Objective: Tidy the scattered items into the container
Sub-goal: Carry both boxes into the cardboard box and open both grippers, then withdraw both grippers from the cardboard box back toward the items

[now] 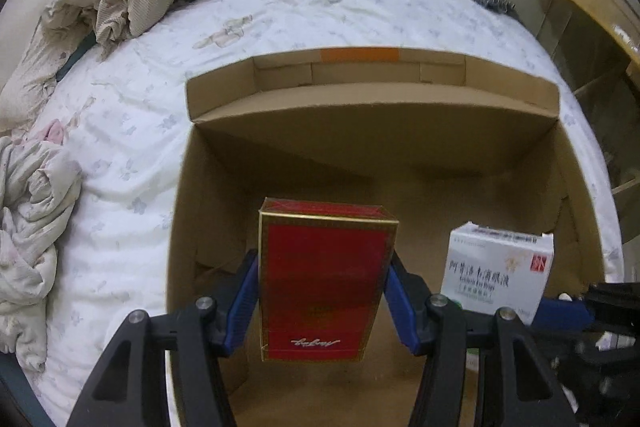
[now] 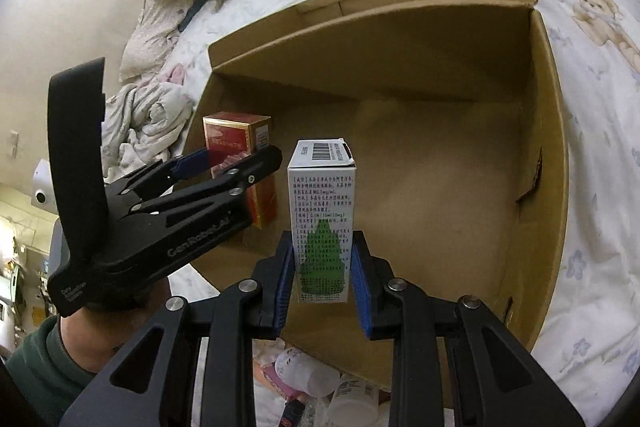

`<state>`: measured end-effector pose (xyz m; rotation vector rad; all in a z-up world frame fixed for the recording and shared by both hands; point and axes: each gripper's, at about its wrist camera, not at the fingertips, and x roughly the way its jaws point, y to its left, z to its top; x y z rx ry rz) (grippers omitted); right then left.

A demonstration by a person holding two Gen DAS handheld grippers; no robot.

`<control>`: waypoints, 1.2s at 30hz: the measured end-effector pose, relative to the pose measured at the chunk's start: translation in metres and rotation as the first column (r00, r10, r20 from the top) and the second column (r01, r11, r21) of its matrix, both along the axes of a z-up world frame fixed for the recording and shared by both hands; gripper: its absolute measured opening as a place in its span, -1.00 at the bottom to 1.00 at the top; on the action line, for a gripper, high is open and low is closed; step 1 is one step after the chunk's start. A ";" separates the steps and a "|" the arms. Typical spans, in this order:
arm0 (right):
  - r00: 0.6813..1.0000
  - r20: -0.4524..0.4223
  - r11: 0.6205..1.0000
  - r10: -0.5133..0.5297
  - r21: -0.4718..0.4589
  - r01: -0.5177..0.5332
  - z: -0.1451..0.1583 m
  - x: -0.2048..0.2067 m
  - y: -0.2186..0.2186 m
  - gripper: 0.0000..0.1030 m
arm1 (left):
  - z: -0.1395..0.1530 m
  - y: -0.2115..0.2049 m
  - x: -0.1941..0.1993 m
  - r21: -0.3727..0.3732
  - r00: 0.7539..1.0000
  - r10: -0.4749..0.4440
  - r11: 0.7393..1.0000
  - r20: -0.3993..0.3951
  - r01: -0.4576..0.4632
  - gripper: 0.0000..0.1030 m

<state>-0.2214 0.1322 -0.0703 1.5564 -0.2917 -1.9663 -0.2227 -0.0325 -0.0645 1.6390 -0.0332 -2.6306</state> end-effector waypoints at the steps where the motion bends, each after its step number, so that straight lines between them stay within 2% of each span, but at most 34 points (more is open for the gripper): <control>1: 1.000 0.006 1.000 -0.002 0.000 0.002 -0.002 0.000 0.001 -0.42 | -0.003 0.000 -0.001 -0.004 1.000 0.000 1.000 0.009 0.000 0.14; 14: 0.995 0.091 0.998 0.027 0.053 -0.032 -0.029 -0.008 -0.007 -0.42 | -0.036 0.004 -0.005 -0.056 0.990 0.004 0.998 0.139 0.004 0.14; 18: 0.994 0.108 0.999 0.022 0.046 -0.027 -0.027 -0.009 -0.004 -0.34 | -0.035 -0.003 -0.003 -0.011 0.990 0.033 0.999 0.138 -0.032 0.16; 20: 0.994 0.105 0.999 0.006 0.040 -0.010 -0.021 -0.010 -0.001 -0.03 | -0.033 -0.004 -0.003 0.008 0.990 0.034 0.999 0.140 -0.036 0.25; 21: 0.995 0.103 0.999 -0.001 0.048 -0.004 -0.018 -0.010 0.000 0.01 | -0.031 -0.004 -0.002 0.019 0.989 0.028 0.999 0.147 -0.031 0.33; 26: 0.996 0.067 0.998 -0.063 0.029 0.061 0.009 -0.016 0.013 0.03 | -0.018 -0.008 0.001 0.051 0.987 0.049 0.997 0.155 -0.058 0.45; 30: 0.989 0.032 0.988 -0.141 -0.064 0.143 0.045 -0.028 0.044 0.05 | 0.003 -0.013 0.005 0.040 0.988 0.078 0.996 0.137 -0.084 0.51; 32: 0.984 0.011 0.978 -0.179 -0.103 0.179 0.060 -0.029 0.059 0.13 | 0.010 -0.011 0.009 0.032 0.990 0.066 0.997 0.125 -0.070 0.51; 36: 0.974 0.050 0.956 -0.219 -0.191 0.224 0.072 -0.028 0.077 0.16 | 0.008 0.006 0.011 -0.016 0.988 0.001 1.000 0.151 0.002 0.51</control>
